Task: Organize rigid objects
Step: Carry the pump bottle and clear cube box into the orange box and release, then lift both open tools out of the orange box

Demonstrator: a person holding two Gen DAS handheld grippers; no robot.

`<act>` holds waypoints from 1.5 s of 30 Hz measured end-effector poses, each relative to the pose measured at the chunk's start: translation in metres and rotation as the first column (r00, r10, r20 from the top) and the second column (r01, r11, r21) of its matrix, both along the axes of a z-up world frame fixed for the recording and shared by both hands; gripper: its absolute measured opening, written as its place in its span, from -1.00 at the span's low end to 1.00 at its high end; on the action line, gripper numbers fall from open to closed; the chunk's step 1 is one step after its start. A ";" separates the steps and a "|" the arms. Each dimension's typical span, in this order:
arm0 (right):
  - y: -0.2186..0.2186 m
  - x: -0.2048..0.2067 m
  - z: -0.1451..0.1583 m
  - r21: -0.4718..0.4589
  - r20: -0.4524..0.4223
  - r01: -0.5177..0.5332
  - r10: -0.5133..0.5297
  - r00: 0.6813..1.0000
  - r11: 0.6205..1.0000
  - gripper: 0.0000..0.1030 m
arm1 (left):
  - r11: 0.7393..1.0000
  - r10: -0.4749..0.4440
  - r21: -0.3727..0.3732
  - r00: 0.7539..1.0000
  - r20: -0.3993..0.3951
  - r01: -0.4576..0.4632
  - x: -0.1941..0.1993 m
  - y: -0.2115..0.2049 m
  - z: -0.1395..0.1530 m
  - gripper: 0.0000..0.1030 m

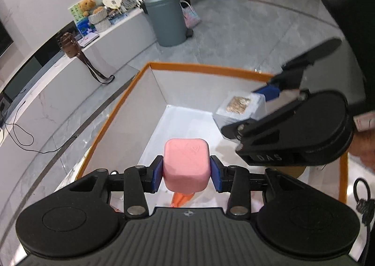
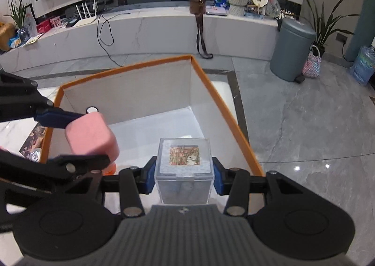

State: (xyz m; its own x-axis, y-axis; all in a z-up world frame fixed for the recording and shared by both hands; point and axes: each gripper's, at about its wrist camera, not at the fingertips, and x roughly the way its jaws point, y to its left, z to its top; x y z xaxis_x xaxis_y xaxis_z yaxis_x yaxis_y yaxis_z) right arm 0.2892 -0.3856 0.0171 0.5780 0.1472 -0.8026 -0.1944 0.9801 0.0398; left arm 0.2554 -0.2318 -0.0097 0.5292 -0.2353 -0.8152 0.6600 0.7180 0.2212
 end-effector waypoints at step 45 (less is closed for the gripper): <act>-0.004 0.003 -0.015 -0.001 -0.045 -0.033 0.033 0.998 0.999 -0.07 | 0.988 -0.120 0.104 0.993 0.015 0.117 -0.021 -0.026 -0.007 0.20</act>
State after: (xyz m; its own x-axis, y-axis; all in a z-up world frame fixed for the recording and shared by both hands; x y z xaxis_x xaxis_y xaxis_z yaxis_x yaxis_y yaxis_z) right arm 0.2923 -0.3896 0.0025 0.5365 0.1646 -0.8277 -0.2251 0.9732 0.0476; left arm 0.2348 -0.2575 -0.0163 0.5202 -0.2127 -0.8271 0.7333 0.6077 0.3050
